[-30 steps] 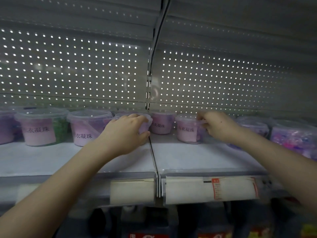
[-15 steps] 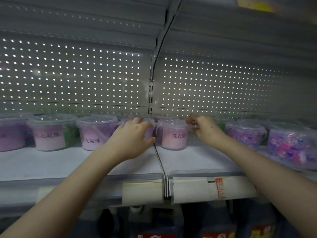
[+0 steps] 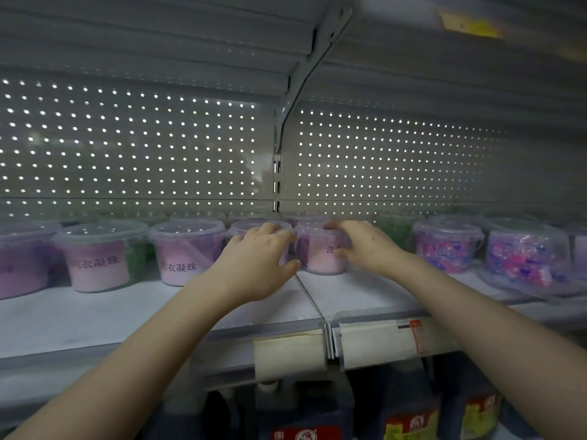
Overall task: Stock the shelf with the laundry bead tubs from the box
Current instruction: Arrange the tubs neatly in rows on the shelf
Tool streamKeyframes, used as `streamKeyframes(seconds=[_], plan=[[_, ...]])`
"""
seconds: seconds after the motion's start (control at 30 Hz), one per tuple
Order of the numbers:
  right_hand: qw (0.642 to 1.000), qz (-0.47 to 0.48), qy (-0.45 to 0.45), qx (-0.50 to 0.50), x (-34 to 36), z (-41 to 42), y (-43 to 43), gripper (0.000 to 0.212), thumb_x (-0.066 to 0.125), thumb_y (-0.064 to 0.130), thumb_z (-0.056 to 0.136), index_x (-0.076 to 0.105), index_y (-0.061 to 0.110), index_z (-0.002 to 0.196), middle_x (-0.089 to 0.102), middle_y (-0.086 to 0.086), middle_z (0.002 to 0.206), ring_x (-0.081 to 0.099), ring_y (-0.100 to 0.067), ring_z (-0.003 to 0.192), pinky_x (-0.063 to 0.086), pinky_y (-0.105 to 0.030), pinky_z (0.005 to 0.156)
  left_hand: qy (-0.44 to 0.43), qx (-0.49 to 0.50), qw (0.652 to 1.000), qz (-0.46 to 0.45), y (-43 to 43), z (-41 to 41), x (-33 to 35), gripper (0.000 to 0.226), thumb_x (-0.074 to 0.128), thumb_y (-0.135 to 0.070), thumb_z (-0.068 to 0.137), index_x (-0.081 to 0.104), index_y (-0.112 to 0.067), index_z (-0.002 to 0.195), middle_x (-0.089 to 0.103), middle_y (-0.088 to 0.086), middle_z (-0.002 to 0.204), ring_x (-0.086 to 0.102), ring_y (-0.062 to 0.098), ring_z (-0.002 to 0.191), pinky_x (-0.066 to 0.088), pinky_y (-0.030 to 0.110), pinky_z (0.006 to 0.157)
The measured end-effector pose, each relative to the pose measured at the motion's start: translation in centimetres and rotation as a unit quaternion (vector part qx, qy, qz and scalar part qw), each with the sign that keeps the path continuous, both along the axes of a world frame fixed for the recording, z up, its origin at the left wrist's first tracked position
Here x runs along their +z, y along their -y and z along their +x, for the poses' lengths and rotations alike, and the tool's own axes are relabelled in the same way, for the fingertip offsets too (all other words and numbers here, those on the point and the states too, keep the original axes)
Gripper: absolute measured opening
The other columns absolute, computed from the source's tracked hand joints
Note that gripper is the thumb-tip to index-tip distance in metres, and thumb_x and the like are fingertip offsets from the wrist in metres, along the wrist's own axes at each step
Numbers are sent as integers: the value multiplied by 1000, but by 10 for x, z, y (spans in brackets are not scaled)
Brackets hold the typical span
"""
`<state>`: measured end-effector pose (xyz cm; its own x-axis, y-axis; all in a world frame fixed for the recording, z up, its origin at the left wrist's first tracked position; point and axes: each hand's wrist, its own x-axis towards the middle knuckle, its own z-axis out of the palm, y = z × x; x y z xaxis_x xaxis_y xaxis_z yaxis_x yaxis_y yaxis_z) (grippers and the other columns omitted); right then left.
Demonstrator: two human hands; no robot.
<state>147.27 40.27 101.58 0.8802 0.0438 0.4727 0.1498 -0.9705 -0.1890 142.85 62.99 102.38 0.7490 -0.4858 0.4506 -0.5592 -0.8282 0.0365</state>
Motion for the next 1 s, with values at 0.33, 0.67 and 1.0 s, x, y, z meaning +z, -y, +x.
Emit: streamKeyframes(seconds=[0.33, 0.67, 1.0], plan=[[997, -69, 33, -1, 4, -26, 12, 61, 68, 35, 82, 42, 28, 137, 53, 1, 130, 46, -21, 124, 30, -38, 105, 12, -16, 1000, -4, 24, -3, -2, 45, 44, -45, 92, 42, -28, 134, 38, -2, 144, 40, 23, 130, 30, 39, 104], [982, -120, 31, -139, 29, -67, 142, 48, 59, 12, 86, 49, 23, 132, 54, -2, 135, 47, -26, 125, 34, -39, 106, -20, 18, 1000, 14, 93, -7, -4, 52, 44, -47, 92, 35, -27, 140, 34, -3, 147, 38, 22, 132, 27, 43, 108], [968, -199, 46, -143, 21, -66, 170, 24, 62, 15, 87, 60, 16, 110, 63, -11, 115, 60, -34, 105, 45, -35, 76, -19, 74, 997, 21, 131, -14, -5, 51, 43, -47, 93, 38, -24, 138, 39, 0, 145, 43, 24, 129, 28, 44, 107]])
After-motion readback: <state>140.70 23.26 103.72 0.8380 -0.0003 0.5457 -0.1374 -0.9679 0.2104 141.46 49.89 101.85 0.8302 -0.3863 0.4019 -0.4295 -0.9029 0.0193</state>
